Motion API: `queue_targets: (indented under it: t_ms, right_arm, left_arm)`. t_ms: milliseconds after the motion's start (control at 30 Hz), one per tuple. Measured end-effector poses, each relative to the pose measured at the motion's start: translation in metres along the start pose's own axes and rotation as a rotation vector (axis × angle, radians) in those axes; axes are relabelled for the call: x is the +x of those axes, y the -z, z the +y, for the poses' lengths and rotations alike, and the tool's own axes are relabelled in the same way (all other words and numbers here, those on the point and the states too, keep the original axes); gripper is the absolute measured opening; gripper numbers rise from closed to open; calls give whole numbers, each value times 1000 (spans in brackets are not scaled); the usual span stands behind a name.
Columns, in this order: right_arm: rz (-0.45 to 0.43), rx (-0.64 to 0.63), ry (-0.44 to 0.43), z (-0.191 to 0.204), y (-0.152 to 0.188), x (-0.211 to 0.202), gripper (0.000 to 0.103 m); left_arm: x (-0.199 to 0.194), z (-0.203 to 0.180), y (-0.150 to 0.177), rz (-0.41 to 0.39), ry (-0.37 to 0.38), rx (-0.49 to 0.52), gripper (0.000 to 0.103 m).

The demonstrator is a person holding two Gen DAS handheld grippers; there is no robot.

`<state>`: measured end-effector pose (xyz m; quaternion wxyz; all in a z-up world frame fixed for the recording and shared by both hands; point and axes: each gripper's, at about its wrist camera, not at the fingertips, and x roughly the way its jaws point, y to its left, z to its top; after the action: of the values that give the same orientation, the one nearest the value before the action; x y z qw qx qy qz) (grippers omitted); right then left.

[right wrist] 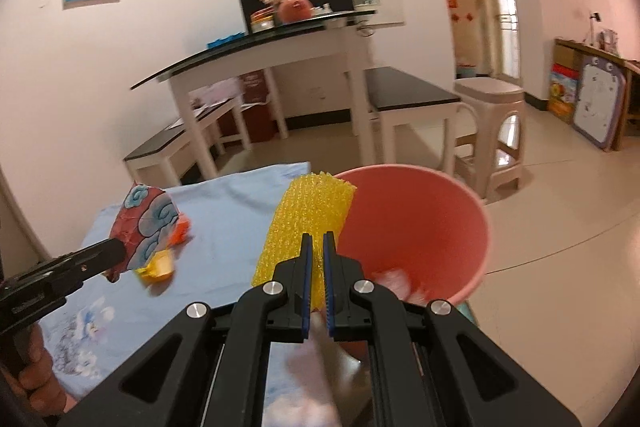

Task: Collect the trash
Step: 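Carry both items over the pink bucket and open both grippers to drop them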

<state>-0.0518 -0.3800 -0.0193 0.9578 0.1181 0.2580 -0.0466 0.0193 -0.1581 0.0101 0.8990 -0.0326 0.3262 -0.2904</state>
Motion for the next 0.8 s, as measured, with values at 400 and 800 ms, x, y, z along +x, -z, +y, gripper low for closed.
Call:
queue_targets:
  t_ms: [400, 800]
  right_arm:
    - [-7, 32, 94, -56, 2, 14, 5]
    - [31, 49, 113, -81, 9, 37, 6]
  left_arm:
    - [66, -61, -20, 52, 152, 32, 24]
    - [125, -79, -13, 128, 149, 22, 24]
